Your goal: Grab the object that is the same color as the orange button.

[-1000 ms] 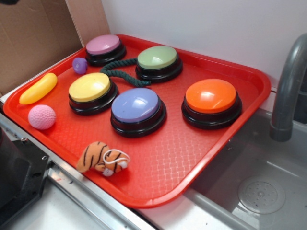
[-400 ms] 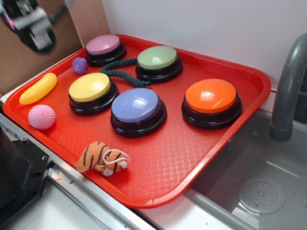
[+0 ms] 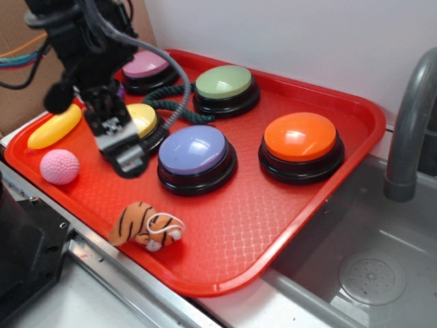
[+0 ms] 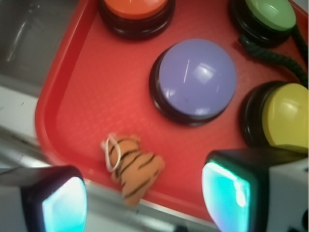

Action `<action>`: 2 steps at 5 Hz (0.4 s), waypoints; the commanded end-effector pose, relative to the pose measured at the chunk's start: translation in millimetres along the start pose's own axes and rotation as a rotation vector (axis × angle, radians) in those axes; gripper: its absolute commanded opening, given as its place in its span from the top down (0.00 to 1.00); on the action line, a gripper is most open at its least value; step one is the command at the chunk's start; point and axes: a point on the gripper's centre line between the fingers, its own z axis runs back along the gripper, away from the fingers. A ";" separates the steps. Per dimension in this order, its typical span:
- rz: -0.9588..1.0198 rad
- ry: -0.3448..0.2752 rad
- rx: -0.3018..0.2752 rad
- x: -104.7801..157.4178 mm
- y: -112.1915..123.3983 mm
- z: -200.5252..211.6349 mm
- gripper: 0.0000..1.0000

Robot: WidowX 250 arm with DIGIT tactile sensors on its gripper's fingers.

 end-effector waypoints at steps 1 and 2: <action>0.024 0.014 -0.024 -4.4 -18.2 -41.5 0.00; 0.040 0.057 -0.019 -12.9 -20.1 -55.9 0.00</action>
